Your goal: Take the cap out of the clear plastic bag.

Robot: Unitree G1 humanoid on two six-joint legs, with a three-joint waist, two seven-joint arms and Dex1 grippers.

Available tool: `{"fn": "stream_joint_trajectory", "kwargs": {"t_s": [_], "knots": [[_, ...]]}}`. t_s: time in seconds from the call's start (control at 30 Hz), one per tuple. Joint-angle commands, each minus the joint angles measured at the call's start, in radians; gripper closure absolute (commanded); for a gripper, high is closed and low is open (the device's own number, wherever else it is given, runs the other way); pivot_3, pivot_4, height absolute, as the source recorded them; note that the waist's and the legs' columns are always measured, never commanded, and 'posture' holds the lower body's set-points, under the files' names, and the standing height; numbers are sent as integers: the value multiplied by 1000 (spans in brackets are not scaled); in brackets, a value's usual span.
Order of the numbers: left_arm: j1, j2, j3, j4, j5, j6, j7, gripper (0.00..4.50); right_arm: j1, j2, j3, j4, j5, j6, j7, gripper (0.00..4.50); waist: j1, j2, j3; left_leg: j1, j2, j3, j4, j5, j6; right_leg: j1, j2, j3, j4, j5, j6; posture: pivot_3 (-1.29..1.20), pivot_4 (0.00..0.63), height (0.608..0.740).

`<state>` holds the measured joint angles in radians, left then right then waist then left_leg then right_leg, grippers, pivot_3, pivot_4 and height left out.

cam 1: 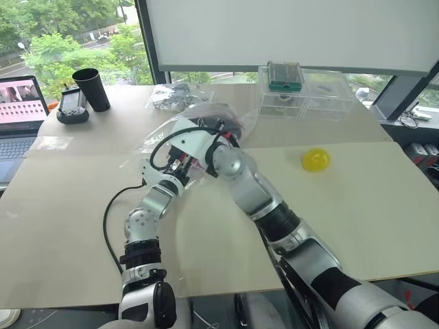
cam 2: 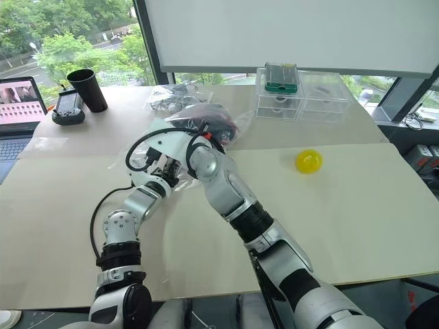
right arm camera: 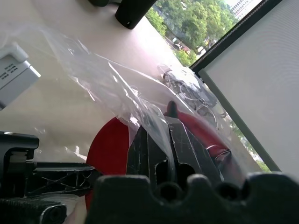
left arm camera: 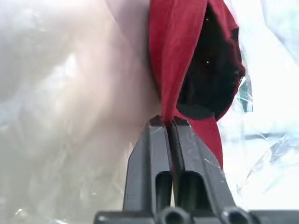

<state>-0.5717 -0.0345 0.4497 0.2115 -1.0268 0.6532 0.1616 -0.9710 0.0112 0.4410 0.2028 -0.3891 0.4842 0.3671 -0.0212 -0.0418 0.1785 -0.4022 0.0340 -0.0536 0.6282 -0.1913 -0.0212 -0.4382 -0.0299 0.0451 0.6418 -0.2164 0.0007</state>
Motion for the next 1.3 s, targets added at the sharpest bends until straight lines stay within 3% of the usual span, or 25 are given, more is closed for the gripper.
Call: {"fn": "stream_joint_trajectory", "kwargs": {"t_s": [0.03, 0.23, 0.5, 0.7, 0.8, 1.03, 1.13, 1.3], "knots": [[4, -10, 7, -17, -16, 8, 4, 4461, -9, 1, 0, -53, -7, -14, 0, 4500, 0, 0, 0, 0, 0, 0, 0, 0, 0, 0, 0, 0, 0, 0, 0, 0, 150, 740], [-9, -30, 55, -38, -106, 21, 30, 4461, -6, 1, 5, -54, -9, -15, 3, 4500, 0, 0, 0, 0, 0, 0, 0, 0, 0, 0, 0, 0, 0, 0, 0, 0, 150, 740], [35, -47, 101, -236, -301, 60, 237, 4461, -1, 2, 11, -55, -7, -14, -1, 4500, -4, 0, 0, -1, 0, 0, 0, 0, 0, 0, 0, 0, 0, 1, -1, 0, 150, 740], [121, 10, 94, -394, -491, 90, 387, 4461, 3, 7, 12, -60, -7, -10, -3, 4500, -7, 0, 0, -1, 0, 0, 0, 0, 0, 0, 0, 0, 0, 1, -1, 0, 150, 740], [185, 75, 89, -461, -670, 115, 439, 4461, 4, 8, 13, -56, -6, -13, -4, 4500, -7, 0, 0, -1, 0, -1, 0, 0, 0, 0, 0, 0, 0, 1, -1, 0, 150, 740], [256, 142, 1, -543, -921, 63, 510, 4461, 10, 16, 18, -47, 0, -22, -3, 4500, 1, 0, 0, -1, 0, -1, 1, 0, 0, 0, -1, 0, 0, 1, -1, 0, 150, 740], [284, 148, -31, -584, -945, 52, 514, 4461, 12, 19, 20, -46, 0, -23, -2, 4500, 6, 0, 0, -1, 0, -1, 1, 0, 0, 0, -1, 0, 0, 1, -2, 0, 150, 740], [371, 198, 17, -618, -945, 42, 493, 4461, 14, 21, 22, -40, -1, -26, -3, 4500, 2, 0, 0, -1, 0, 0, 0, 0, 0, 0, 0, 0, -1, 1, -2, 0, 150, 740]]}}
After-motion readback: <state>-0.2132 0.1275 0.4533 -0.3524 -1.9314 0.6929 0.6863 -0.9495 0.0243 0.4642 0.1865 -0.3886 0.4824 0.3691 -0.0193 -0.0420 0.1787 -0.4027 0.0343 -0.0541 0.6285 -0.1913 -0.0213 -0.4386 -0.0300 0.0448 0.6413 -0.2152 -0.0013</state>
